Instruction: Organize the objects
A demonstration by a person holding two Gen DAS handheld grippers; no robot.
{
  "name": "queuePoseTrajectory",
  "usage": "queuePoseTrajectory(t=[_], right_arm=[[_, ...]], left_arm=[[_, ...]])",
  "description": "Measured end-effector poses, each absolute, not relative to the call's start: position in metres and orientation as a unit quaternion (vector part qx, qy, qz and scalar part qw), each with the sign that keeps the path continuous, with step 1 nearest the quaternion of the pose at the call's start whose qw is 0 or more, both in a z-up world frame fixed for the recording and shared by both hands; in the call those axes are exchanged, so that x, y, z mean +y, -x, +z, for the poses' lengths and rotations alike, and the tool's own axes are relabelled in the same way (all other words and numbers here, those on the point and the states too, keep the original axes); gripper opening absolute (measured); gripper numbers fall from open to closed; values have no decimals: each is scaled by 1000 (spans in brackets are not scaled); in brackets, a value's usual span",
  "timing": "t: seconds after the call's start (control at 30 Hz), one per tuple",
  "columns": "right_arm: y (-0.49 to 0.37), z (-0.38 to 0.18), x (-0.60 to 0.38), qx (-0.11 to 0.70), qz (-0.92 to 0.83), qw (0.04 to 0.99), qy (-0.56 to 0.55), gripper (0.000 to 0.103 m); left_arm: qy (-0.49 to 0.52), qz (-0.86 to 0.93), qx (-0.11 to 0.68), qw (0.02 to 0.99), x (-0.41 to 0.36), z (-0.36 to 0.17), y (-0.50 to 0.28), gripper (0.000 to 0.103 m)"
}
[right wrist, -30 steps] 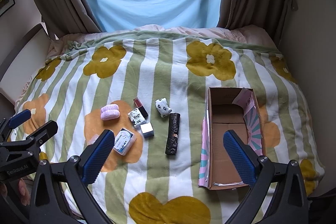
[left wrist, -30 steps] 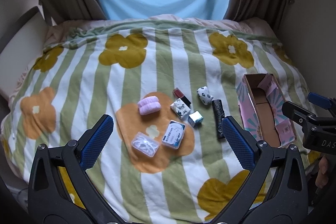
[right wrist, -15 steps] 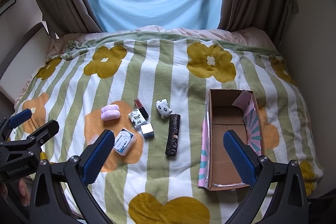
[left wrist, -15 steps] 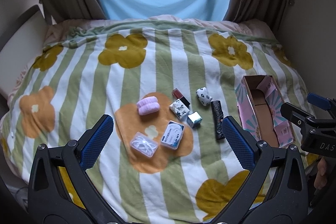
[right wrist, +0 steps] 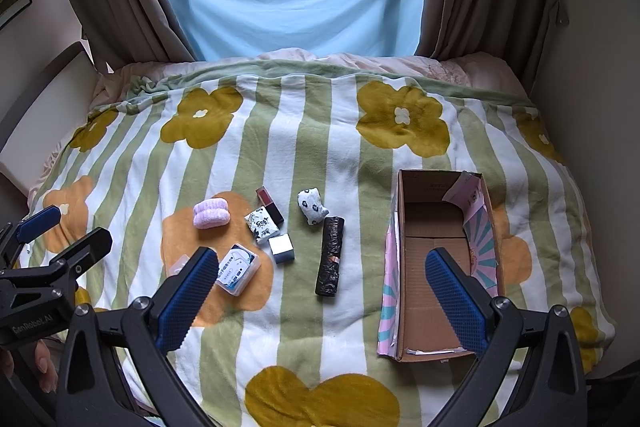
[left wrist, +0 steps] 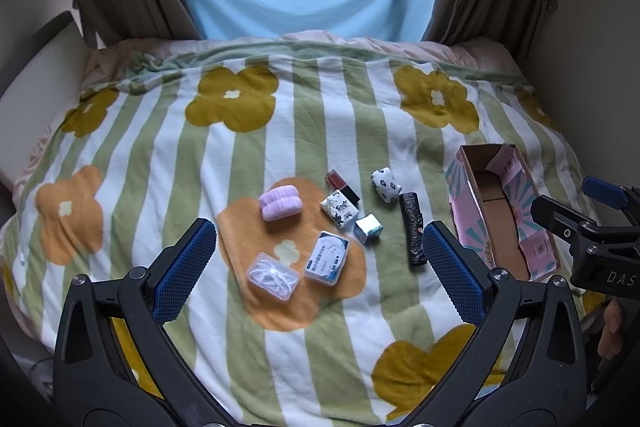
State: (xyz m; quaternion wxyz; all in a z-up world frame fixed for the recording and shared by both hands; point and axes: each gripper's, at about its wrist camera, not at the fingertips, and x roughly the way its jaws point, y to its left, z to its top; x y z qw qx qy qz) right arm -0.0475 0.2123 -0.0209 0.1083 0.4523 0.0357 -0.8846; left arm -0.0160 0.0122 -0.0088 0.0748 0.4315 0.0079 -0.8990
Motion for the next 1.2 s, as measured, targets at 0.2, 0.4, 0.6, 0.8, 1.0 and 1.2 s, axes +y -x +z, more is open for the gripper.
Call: queuePoseTrajectory(t=[0.2,0.4,0.6,0.8,1.0,1.2], right_arm=[[44,-19,210,38,-885,112,-451,102],[44,-18,209,44,-885,111,-450,102],[43,-16,208,45,-886,113,-448,102],[42,-16,209,45,-885,115,-449,102],[54,-16,209,46,-878,117,-461,102],[71,-22,207,55,-878,126,-459,102]], left_arm=[[-432,-898,9,83,12,-9,15,102],[-429,-897,13,110,11,-9,15,102],[-427,-895,18,127,12,-7,17,102],[-427,-894,29,129,11,0,22,102],[-437,-890,40,123,3,-3,27,102],[-452,-884,42,112,-6,-14,41,102]])
